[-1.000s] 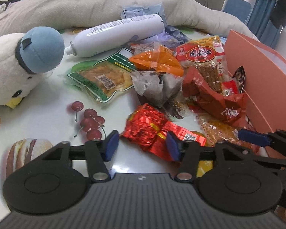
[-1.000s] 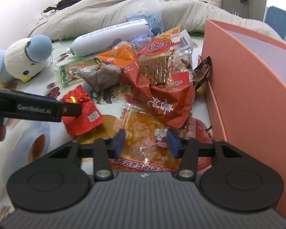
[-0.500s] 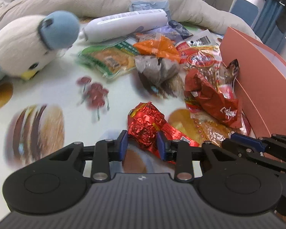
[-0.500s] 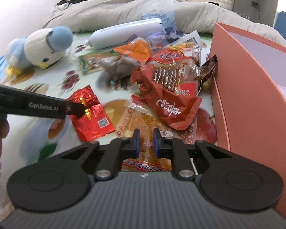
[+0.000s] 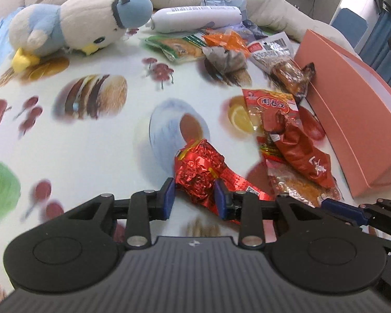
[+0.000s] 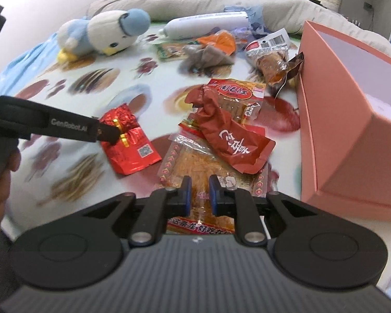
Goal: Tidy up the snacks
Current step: 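Grasp the red bag with white print with the right tool while the left holds the candy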
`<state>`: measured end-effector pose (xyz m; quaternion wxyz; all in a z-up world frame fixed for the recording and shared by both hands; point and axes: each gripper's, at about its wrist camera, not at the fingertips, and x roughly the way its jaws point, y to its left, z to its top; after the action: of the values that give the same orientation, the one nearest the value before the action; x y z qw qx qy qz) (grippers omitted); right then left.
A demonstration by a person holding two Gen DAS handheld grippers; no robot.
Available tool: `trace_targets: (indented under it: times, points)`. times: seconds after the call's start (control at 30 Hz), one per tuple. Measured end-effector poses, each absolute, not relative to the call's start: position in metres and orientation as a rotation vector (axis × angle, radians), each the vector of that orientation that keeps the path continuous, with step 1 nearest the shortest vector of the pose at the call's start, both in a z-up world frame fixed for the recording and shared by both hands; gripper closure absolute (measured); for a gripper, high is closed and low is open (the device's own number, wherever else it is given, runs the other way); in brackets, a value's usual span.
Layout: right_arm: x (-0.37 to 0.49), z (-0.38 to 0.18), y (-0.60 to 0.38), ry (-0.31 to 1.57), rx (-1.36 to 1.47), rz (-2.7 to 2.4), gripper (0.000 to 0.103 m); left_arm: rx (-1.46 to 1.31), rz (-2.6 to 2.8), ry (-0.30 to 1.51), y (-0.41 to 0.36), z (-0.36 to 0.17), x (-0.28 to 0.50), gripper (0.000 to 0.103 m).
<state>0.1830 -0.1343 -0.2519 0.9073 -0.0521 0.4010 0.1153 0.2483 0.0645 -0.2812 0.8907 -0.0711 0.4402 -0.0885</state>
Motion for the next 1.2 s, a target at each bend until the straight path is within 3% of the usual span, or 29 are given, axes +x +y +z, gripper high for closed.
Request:
trace_targets:
  times: [0.13, 0.23, 0.27, 0.47, 0.77, 0.97, 1.2]
  points:
    - [0.171, -0.246, -0.134, 0.827, -0.099, 0.255, 0.084, -0.155, -0.183, 0.913, 0.065, -0.279, 0.228, 0.066]
    - [0.170, -0.235, -0.137, 0.778, -0.100, 0.238, 0.054, -0.170, -0.175, 0.908, 0.070, -0.279, 0.220, 0.066]
    - [0.171, -0.232, -0.137, 0.756, -0.108, 0.234, 0.050, -0.179, -0.173, 0.907, 0.072, -0.279, 0.219, 0.066]
    - [0.203, -0.227, -0.136, 0.711, -0.143, 0.229, 0.050, -0.207, -0.173, 0.899, 0.077, -0.279, 0.220, 0.067]
    - [0.247, -0.256, -0.124, 0.814, -0.283, 0.286, 0.048, -0.233, -0.185, 0.894, 0.081, -0.280, 0.223, 0.069]
    - [0.245, -0.254, -0.131, 0.804, -0.269, 0.284, 0.060, -0.252, -0.180, 0.892, 0.083, -0.279, 0.221, 0.070]
    - [0.225, -0.231, -0.137, 0.764, -0.228, 0.257, 0.061, -0.266, -0.182, 0.869, 0.080, -0.267, 0.212, 0.070]
